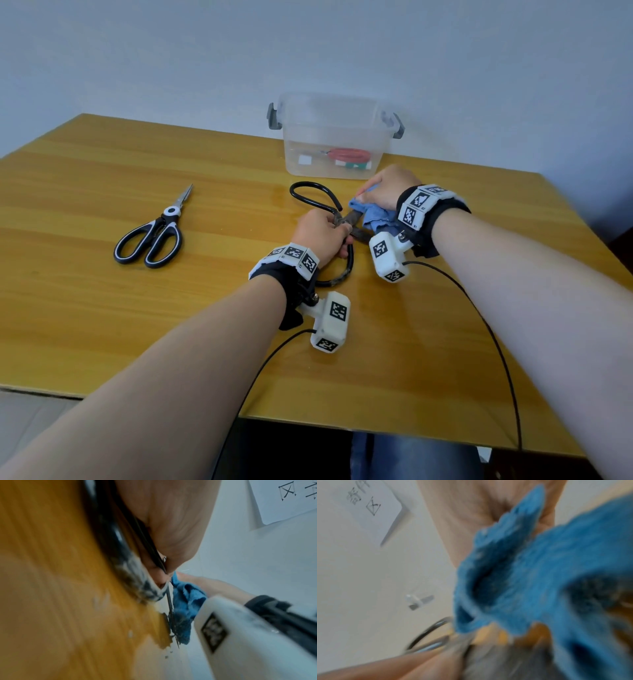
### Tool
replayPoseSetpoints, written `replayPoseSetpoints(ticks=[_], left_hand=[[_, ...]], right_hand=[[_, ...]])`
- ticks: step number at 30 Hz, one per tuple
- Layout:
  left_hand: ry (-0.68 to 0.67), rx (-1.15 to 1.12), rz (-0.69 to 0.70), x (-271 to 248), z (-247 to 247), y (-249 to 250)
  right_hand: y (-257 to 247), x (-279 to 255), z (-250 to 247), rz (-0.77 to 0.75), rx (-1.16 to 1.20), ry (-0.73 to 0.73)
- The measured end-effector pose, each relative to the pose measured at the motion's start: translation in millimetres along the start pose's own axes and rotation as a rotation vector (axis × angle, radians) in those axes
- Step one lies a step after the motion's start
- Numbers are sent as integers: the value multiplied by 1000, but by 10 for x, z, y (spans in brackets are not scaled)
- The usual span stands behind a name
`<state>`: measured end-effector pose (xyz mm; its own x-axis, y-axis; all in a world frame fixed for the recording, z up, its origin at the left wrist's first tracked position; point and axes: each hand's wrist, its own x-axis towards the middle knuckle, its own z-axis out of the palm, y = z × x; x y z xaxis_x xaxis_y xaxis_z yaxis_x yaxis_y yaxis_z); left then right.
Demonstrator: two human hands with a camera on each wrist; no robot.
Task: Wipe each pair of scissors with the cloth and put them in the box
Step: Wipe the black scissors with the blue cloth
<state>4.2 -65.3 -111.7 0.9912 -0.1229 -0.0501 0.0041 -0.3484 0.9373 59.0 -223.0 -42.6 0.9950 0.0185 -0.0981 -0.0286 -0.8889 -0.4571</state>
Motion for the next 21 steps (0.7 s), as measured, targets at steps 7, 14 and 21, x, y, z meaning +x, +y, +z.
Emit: replayPoseSetpoints(ticks=[7, 14, 21], left_hand=[[1, 0, 7, -11, -40, -17], [-8, -29, -15, -5, -7, -1], [12, -65, -21, 25, -11, -21]], right_hand=[[-70, -109, 30, -56, 238, -272], [170, -2, 46, 38, 208, 10], [6, -112, 66, -12, 260, -289]])
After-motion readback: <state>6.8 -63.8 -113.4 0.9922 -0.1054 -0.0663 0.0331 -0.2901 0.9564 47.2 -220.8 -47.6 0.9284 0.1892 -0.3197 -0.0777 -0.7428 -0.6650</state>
